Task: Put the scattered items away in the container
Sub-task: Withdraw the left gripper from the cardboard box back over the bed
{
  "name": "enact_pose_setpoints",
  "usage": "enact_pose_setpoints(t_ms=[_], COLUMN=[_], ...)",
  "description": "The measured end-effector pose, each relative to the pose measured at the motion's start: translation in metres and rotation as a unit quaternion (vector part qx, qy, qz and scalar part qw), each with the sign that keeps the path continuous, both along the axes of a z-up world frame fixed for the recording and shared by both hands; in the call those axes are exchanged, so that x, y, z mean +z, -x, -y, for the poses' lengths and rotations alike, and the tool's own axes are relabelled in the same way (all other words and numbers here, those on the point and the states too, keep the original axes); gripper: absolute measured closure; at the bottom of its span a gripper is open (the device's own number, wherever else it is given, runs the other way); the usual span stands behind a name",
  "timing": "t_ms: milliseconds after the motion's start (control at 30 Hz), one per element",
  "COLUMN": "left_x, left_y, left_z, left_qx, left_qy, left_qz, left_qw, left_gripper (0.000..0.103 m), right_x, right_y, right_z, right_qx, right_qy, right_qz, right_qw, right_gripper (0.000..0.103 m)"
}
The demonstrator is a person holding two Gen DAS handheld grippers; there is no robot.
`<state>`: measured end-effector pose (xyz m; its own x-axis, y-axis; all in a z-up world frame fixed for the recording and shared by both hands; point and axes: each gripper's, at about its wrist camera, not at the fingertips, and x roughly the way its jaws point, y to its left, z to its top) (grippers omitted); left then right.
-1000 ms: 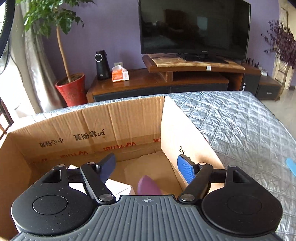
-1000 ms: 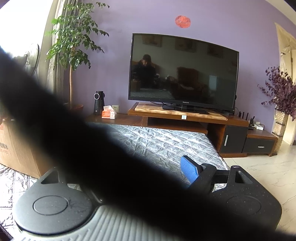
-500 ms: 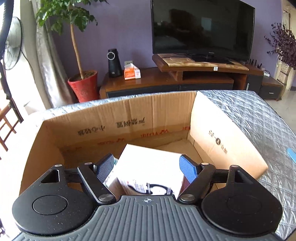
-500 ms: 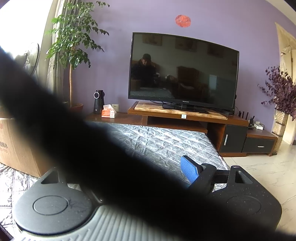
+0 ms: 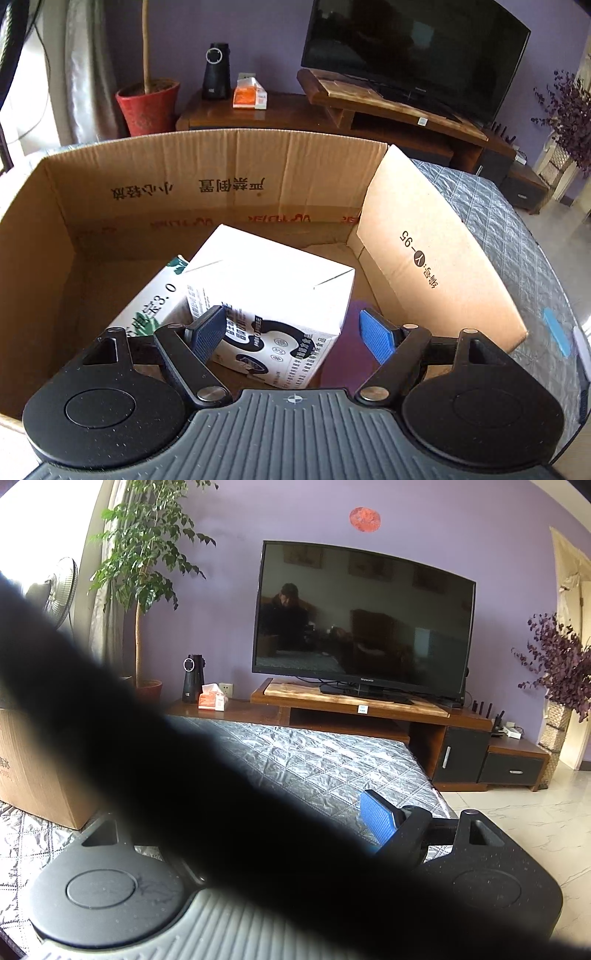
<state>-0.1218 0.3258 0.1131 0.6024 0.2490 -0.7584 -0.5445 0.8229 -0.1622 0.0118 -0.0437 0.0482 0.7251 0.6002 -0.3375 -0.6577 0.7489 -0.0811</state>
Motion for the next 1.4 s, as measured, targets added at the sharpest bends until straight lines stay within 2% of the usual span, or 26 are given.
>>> enact_pose_setpoints(t_ms=[200, 300, 433, 533, 633, 667, 700, 800, 833, 867, 967, 1000, 1133, 1233, 1300, 1400], left_x=[-0.004, -0.006, -0.008, -0.008, -0.004, -0.002, -0.001, 0.003, 0.005, 0.007, 0.01, 0.008, -0.007, -0.021, -0.028, -0.036], left_y=[-0.021, -0.031, -0.031, -0.025, -0.024, -0.024, -0.027, -0.028, -0.026, -0.023, -0.016, -0.016, -0.024, -0.041, -0.052, -0.071], left_z=[-0.006, -0.003, 0.024, 0.044, 0.074, 0.085, 0.099, 0.142, 0.153, 0.161, 0.195, 0.204, 0.236, 0.252, 0.256, 0.258], left_qx=[0.014, 0.006, -0.019, -0.016, -0.017, -0.019, -0.013, 0.015, 0.01, 0.006, 0.033, 0.028, -0.006, -0.038, -0.048, -0.051], left_qy=[0.034, 0.062, 0.017, -0.012, -0.063, -0.078, -0.102, -0.198, -0.21, -0.213, -0.28, -0.284, -0.279, -0.255, -0.233, -0.224], left_qz=[0.023, 0.036, 0.04, 0.057, 0.088, 0.099, 0.103, 0.13, 0.151, 0.172, 0.208, 0.216, 0.232, 0.214, 0.206, 0.199], left_qw=[0.9991, 0.9974, 0.9989, 0.9982, 0.994, 0.9918, 0.9893, 0.9715, 0.966, 0.9617, 0.9368, 0.934, 0.9317, 0.9422, 0.9491, 0.9526], left_gripper=[0.02, 0.021, 0.02, 0.019, 0.019, 0.018, 0.022, 0.022, 0.017, 0.016, 0.011, 0.011, 0.01, 0.01, 0.01, 0.01], right_x=[0.0, 0.0, 0.0, 0.002, 0.006, 0.007, 0.008, 0.008, 0.007, 0.007, 0.003, 0.002, 0.006, 0.011, 0.013, 0.012], right_y=[-0.001, -0.001, 0.0, 0.0, -0.001, -0.001, -0.002, -0.01, -0.013, -0.015, -0.024, -0.026, -0.023, -0.019, -0.017, -0.019], right_z=[-0.001, -0.002, 0.001, 0.008, 0.02, 0.024, 0.028, 0.04, 0.044, 0.047, 0.059, 0.063, 0.069, 0.061, 0.053, 0.032], right_qx=[-0.001, -0.002, -0.002, -0.007, -0.017, -0.019, -0.021, -0.02, -0.027, -0.037, -0.056, -0.061, -0.067, -0.048, -0.043, -0.022], right_qy=[0.003, 0.0, -0.006, -0.023, -0.062, -0.08, -0.1, -0.165, -0.179, -0.189, -0.229, -0.245, -0.295, -0.319, -0.333, -0.348], right_qz=[0.003, 0.003, 0.004, 0.002, -0.013, -0.021, -0.033, -0.083, -0.094, -0.105, -0.145, -0.159, -0.186, -0.19, -0.22, -0.308], right_qw=[1.0, 1.0, 1.0, 1.0, 0.998, 0.996, 0.994, 0.983, 0.979, 0.976, 0.961, 0.954, 0.935, 0.927, 0.916, 0.885], right_gripper=[0.026, 0.026, 0.023, 0.017, 0.015, 0.012, 0.006, 0.002, 0.002, 0.002, 0.002, 0.002, 0.001, 0.001, 0.001, 0.001])
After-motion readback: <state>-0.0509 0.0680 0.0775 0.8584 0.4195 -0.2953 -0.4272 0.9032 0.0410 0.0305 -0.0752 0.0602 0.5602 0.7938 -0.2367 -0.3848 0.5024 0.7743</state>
